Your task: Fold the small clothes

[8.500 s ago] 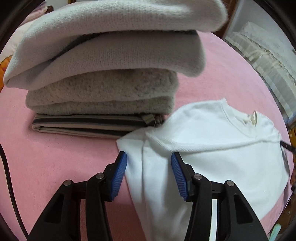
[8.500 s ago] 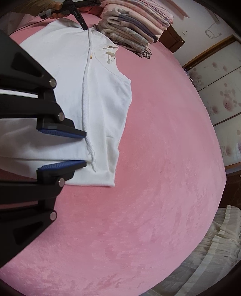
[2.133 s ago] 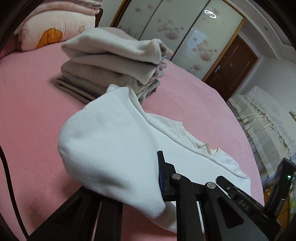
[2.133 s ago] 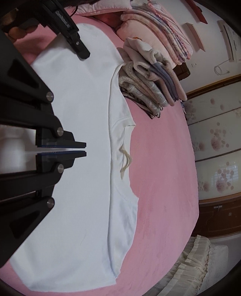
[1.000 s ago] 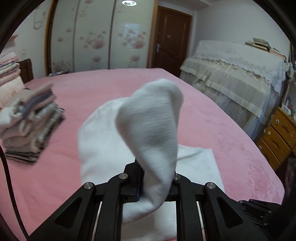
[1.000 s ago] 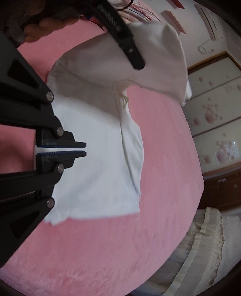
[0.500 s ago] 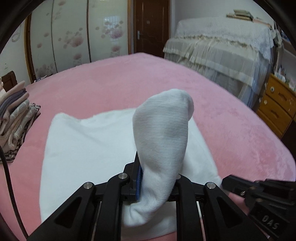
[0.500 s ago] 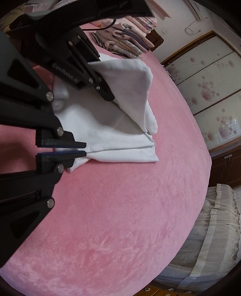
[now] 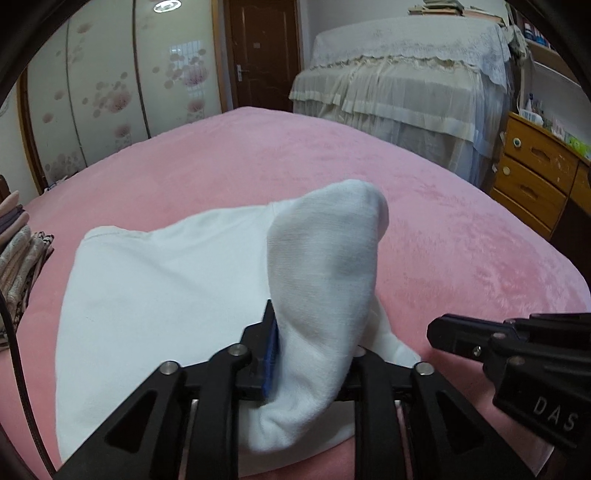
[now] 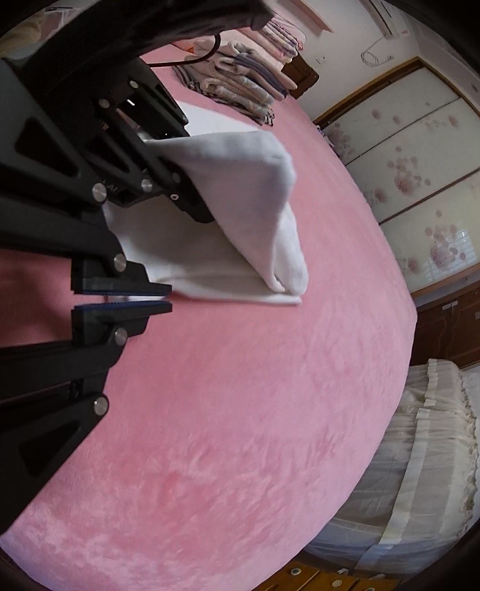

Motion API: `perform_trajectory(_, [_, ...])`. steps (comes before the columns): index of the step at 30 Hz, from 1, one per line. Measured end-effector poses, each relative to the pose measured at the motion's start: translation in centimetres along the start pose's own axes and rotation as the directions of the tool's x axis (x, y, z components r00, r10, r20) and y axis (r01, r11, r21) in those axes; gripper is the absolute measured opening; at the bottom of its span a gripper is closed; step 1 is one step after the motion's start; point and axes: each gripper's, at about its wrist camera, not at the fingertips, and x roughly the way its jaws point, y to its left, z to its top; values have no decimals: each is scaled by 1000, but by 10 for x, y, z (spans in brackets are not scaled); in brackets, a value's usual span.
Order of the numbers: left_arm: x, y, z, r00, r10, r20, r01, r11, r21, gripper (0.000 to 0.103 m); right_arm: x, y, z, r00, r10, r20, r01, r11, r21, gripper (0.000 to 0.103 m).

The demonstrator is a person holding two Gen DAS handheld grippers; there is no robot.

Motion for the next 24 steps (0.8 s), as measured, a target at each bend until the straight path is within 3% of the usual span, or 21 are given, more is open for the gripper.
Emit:
perform_trajectory(3, [-7,-5,-1,999,-52,-1,52,998,19,53,1,-4,0,1000,-5,-18,5,1000,5,3])
perform_trajectory(8, [-35,-8,-8,996,-82,16,81,995,55,69,-5,-6,2,1000,-7,-17,7,1000,16,5])
perform_trajectory(9, [-44,-7,-10,996,-85,22,84,995,54,70,-7,-7,3,1000,-7,-17,7,1000,18,8])
perform_trajectory(11, [-66,1,-14,994,-100,37,98,994,51,70,-13,-7,3,1000,-8,-6,8,1000,18,27])
perform_trajectory(12, [-76,6,-16,994,-97,43,95,994,46,71,-17,-7,3,1000,-3,3,3,1000,13,29])
perform_trajectory(19, [-125,85,-37,999,40,29,-37,994,-99,75,-49,13,16,999,32,43,-29,997,-78,30])
perform_trajectory(22, [-121,127,-46,996,88,-24,-91,976,-200,75,-57,28,24,996,70,51,-63,989,-134,30])
perform_trajectory(24, [-112,149,-48,995,74,-73,-91,958,-271,75,-55,39,28,996,82,41,-73,981,-181,33])
